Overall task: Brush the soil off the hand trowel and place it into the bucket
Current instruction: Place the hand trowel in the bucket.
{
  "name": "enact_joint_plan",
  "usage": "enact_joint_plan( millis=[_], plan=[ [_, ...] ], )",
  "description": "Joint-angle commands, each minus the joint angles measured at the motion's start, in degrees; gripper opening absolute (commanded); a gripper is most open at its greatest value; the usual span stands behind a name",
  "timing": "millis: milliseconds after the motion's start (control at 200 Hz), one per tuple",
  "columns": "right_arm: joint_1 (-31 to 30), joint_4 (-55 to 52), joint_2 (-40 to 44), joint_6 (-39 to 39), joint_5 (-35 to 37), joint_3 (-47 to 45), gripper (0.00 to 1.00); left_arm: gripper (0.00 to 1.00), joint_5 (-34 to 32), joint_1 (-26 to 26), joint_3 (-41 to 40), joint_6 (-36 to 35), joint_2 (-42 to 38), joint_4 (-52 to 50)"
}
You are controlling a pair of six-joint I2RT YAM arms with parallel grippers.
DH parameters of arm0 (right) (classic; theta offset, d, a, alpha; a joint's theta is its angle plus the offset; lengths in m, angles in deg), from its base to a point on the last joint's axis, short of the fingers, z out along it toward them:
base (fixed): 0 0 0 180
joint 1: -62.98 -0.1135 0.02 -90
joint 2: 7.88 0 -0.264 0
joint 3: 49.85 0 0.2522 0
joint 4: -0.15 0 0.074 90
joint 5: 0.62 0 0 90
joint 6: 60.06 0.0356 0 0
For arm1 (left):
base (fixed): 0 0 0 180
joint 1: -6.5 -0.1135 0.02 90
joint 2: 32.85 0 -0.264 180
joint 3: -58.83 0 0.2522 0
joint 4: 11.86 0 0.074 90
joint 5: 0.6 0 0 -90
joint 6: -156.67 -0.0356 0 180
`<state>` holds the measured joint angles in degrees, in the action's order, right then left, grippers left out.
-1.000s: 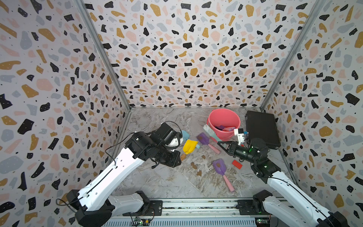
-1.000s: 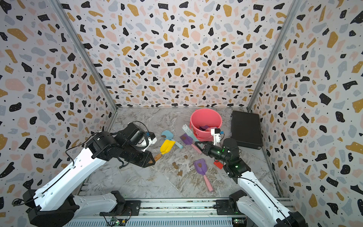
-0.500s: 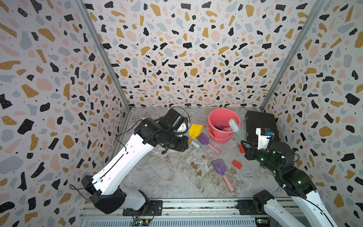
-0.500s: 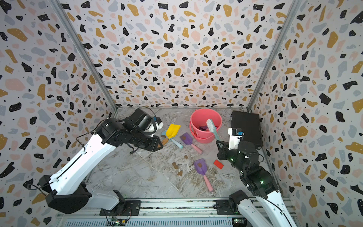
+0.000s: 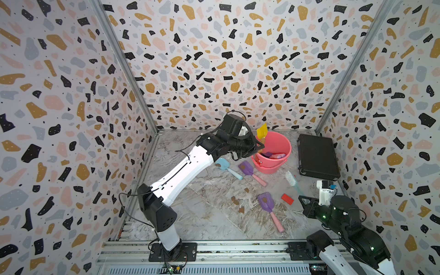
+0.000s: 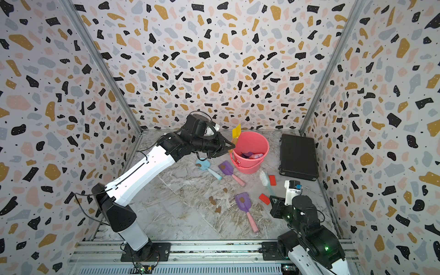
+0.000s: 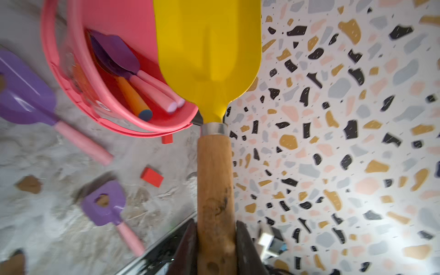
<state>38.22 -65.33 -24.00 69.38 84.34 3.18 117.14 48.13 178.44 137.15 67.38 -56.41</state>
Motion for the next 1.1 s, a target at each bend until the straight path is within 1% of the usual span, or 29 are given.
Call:
enact_joint_plan(
  millis=[0, 85, 180, 295, 471, 631, 731, 816, 886, 926, 951, 966, 1096],
  plan=[
    [-0.2, -4.8, 0.9, 4.1, -7.8, -2.8, 0.00, 0.00, 6.4, -0.3, 0.8, 18.6, 6.0, 19.8],
    [-0.1, -5.1, 3.0, 5.9, -9.0, -5.3, 0.00, 0.00, 7.2, -0.2, 6.4, 21.2, 11.3, 19.5],
    [-0.2, -3.9, 4.2, 7.7, -10.5, -7.3, 0.00, 0.00, 6.7, -0.1, 9.7, 25.9, 15.8, 20.0],
    [-0.2, -2.8, 3.6, 8.2, -10.6, -7.6, 0.00, 0.00, 5.7, -0.1, 10.9, 32.4, 20.2, 20.0],
    [-0.1, -2.0, 2.8, 7.6, -10.0, -6.6, 0.00, 0.00, 6.0, 0.4, 14.8, 36.5, 25.8, 19.1],
    [-0.2, -1.7, 2.3, 7.3, -9.9, -6.3, 0.00, 0.00, 6.7, 1.0, 16.1, 43.4, 30.6, 22.4],
    [-0.2, -2.2, 2.1, 7.0, -9.5, -5.7, 0.00, 0.00, 6.7, 1.4, 20.7, 44.1, 34.3, 20.7],
    [-0.2, -2.8, 2.2, 6.7, -8.9, -5.0, 0.00, 0.00, 6.8, 1.7, 25.6, 43.6, 37.1, 15.5],
    [-0.2, -3.4, 2.4, 6.5, -8.6, -4.4, 0.00, 0.06, 6.5, 2.0, 26.8, 43.7, 38.0, 13.8],
    [-0.2, -3.7, 2.6, 6.4, -8.4, -4.1, 0.00, 0.14, 6.0, 2.2, 26.5, 44.0, 37.9, 13.3],
    [-0.2, -3.8, 2.7, 6.3, -8.3, -3.9, 0.00, 0.21, 5.6, 2.3, 26.2, 44.1, 37.8, 13.3],
    [-0.2, -4.0, 2.7, 6.2, -8.2, -3.8, 0.00, 0.23, 5.3, 2.4, 26.1, 44.1, 37.7, 13.3],
    [-0.2, -4.5, 2.7, 5.4, -7.8, -3.2, 0.00, 0.24, 4.9, 2.7, 26.2, 44.1, 37.7, 13.8]
  ],
)
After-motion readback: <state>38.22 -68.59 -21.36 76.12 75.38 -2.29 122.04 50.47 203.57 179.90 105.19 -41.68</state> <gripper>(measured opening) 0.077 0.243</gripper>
